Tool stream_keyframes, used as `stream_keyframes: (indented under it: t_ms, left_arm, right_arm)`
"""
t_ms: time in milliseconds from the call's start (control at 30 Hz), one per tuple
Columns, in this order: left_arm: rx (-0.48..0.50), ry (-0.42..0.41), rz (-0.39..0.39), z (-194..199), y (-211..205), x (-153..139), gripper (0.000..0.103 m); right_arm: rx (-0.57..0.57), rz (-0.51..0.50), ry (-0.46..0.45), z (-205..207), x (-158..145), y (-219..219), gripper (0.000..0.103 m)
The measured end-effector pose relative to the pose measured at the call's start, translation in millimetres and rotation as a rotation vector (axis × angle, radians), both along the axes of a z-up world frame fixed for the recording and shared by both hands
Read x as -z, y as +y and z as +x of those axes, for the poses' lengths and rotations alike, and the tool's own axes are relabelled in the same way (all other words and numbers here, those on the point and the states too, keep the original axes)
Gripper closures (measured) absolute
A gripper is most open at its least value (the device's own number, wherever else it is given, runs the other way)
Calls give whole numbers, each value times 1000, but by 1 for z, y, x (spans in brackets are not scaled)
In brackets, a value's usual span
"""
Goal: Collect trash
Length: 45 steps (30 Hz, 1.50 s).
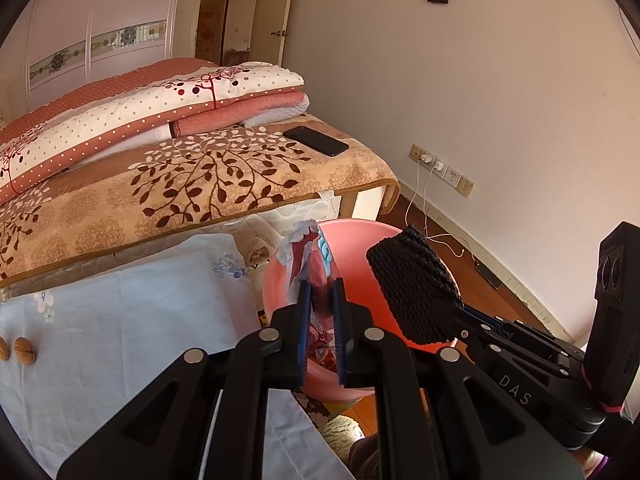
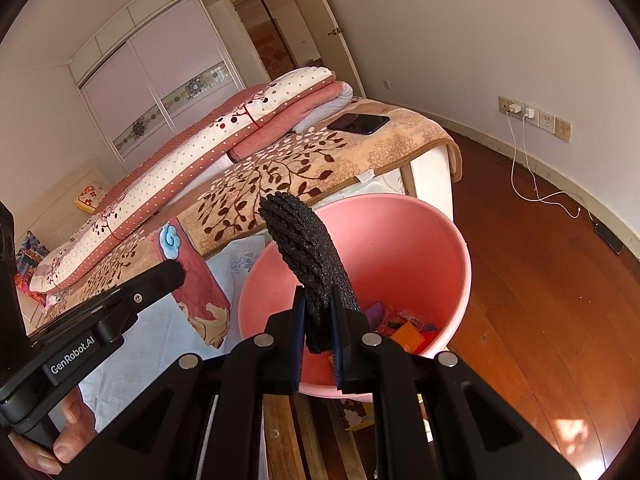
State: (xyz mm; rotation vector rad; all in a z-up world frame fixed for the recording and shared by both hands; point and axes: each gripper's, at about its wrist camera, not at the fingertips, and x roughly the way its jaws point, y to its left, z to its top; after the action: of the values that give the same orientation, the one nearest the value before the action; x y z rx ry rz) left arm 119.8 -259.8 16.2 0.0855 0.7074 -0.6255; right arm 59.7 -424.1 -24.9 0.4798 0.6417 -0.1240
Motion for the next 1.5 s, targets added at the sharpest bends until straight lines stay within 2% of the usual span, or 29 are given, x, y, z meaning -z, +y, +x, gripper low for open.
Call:
stream_keyframes:
  t_ms: [600,633,733,767,1000,1367,1500]
  left_arm:
    - [54,52,48,13,-23,30,91]
    - [56,58,47,14,-23,31,90]
    - [61,65,44,13,-22,32,74]
    - [59,65,41,13,-22,32,72]
    - [58,70,41,10,-21,31,69]
    - [35,63,31,5,-13,26,67]
    - [19,52,25,1,-8,22,67]
  right_arm:
    - [26,20,47,12,27,-14,92]
    - [27,20,47,12,27,-13,92]
    - [31,20,47,11,27,-13,92]
    - [32,20,46,11,28,-13,92]
    - [39,16,46,9,28,-14,91]
    - [57,-1,41,4,23,-12,69]
    - [47,-24,34,0,19,-6,67]
